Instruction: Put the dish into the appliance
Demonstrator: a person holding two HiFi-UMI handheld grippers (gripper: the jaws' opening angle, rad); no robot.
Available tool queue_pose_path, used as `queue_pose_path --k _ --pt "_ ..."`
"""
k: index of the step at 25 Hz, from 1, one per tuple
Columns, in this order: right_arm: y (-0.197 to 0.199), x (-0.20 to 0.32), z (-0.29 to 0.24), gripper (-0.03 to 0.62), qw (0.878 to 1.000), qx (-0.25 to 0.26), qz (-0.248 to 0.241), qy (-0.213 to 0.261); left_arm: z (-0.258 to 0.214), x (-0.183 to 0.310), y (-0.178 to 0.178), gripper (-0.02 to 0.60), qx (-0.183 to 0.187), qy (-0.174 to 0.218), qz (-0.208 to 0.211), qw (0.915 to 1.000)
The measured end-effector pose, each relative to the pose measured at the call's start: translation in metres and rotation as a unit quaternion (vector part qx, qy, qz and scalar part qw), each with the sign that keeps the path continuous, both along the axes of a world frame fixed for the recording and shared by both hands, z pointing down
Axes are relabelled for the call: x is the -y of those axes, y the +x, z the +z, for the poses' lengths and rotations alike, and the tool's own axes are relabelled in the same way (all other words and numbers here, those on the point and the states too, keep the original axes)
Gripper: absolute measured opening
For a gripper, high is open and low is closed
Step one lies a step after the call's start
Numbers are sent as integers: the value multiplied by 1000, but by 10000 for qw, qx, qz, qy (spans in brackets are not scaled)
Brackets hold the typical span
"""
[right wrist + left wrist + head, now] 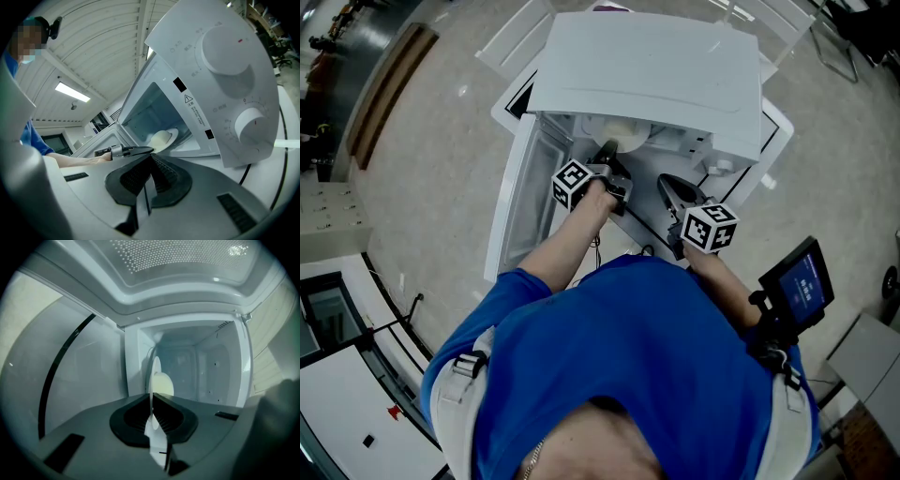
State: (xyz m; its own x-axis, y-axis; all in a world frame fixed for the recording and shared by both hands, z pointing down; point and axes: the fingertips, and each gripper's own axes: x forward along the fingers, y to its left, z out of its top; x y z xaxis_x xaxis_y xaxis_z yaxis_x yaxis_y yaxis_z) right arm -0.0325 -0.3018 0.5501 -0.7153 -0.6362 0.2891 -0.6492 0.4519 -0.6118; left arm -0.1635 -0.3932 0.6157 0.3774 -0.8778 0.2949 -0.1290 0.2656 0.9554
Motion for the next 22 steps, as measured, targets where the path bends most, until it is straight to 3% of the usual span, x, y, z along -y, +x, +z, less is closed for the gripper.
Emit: queue_pose_path --k 12,22 --pt "-2 1 -2 2 10000 -9 -31 10 -3 11 0 17 169 36 85 9998" --pt "-3 1 -4 2 10000 23 -52 52 -9 10 2 18 797 377 424 9952"
